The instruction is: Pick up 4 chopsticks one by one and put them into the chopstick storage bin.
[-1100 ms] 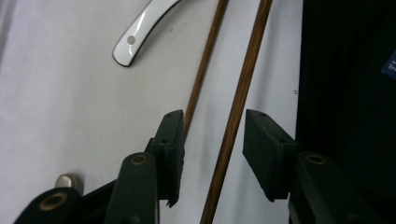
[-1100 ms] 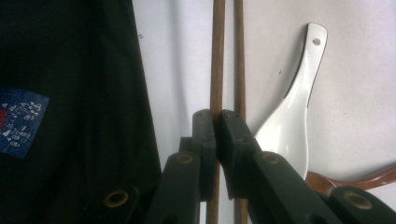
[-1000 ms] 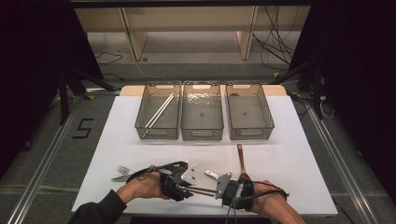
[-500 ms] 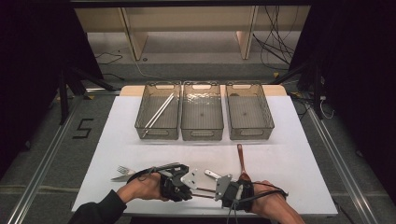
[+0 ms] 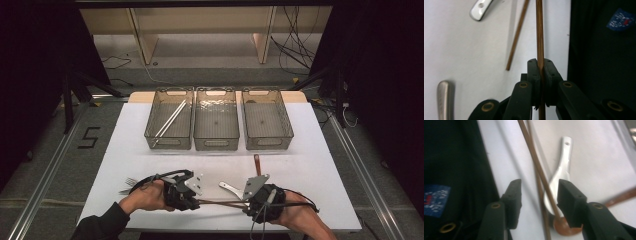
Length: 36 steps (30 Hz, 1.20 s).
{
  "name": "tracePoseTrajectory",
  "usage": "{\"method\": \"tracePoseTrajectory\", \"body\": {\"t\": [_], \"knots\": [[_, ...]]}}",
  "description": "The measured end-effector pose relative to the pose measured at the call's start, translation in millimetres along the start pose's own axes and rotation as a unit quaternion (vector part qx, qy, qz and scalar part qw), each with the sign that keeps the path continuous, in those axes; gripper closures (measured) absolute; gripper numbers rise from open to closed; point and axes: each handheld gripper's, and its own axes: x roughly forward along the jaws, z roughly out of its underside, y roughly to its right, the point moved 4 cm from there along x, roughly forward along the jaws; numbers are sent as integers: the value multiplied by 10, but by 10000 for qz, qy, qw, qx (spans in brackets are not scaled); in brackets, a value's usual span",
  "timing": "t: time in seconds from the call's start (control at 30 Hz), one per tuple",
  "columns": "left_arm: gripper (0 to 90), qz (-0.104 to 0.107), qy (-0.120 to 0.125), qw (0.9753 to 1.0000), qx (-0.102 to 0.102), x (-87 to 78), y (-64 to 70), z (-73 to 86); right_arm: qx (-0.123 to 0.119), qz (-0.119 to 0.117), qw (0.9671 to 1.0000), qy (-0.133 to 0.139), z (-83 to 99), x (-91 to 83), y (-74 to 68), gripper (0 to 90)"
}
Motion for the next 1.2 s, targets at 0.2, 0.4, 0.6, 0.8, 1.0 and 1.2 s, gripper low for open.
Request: {"method": "tracePoseTrajectory", "body": {"t": [0.2,0.4,0.6,0.8,1.0,1.2], "knots": [[850,-208,291,9971,-671,-156,-163,47,295,131,9995,46,112,-35,85,490],[851,-452,550,9894,-1266,-288,-313,108,626,162,9979,1,261,-34,156,428],[850,-652,736,9817,-1630,-395,-462,163,959,224,9951,-38,434,-35,212,387],[851,-843,955,9709,-2026,-521,-630,219,1159,245,9927,-218,564,9,243,369],[851,-1068,1101,9587,-2397,-655,-879,321,1209,228,9921,-253,605,20,257,368],[851,-1334,1270,9451,-2698,-820,-1121,396,1202,216,9921,-270,600,29,251,368]]}}
